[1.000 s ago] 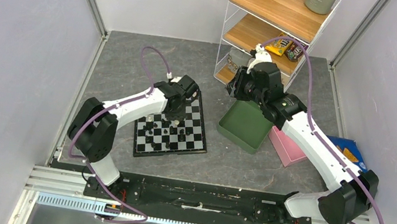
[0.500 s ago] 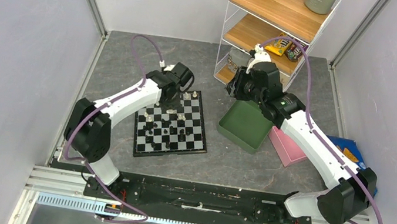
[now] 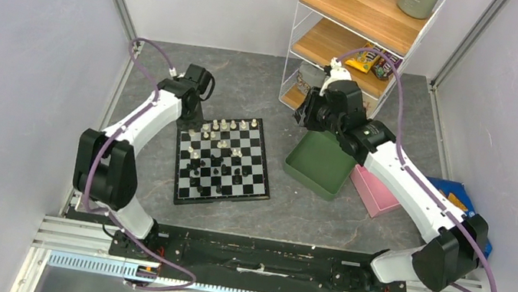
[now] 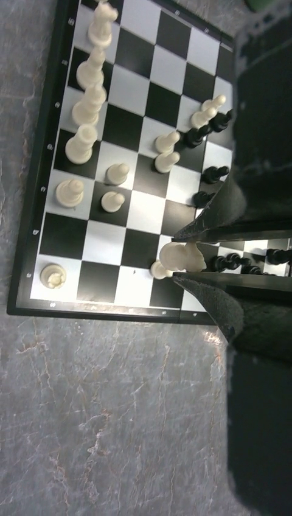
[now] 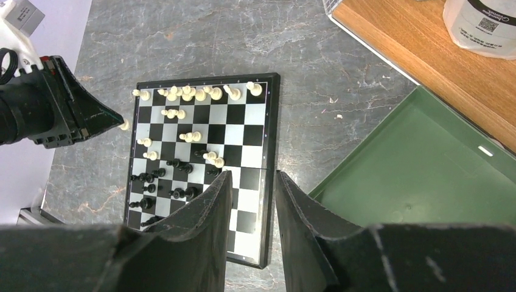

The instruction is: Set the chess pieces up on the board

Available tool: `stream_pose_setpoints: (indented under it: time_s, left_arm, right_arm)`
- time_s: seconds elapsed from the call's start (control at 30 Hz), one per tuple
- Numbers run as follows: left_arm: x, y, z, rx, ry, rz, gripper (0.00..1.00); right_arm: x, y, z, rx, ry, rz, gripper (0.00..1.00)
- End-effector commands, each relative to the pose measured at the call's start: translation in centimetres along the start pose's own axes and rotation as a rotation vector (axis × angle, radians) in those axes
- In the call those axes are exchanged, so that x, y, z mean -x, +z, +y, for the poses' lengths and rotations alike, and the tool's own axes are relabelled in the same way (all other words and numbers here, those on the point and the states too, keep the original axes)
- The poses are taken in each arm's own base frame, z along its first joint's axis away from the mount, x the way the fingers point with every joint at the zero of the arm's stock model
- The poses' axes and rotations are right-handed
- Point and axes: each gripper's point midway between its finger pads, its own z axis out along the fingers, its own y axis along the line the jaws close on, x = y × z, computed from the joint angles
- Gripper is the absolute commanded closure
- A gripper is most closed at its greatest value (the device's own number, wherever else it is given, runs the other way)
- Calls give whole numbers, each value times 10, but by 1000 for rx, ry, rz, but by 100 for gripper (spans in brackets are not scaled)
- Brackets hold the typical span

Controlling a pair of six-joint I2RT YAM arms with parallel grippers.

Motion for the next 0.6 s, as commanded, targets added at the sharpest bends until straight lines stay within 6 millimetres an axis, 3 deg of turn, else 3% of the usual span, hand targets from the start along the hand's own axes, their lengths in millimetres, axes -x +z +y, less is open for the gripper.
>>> stream_pose_setpoints:
  time_s: [0.0,0.3,0.57]
  left_arm:
    - [19,12,-3,-25,44,-9,83]
    - [41,39,-10,-22,56,9,84]
    - [38,62,-9,-10,62,58,85]
  right_arm:
    - [13,3,5,21,0,-39,60]
    - [11,13,4,17,1,-22,60]
    - [12,18,3,11,1,-18,60]
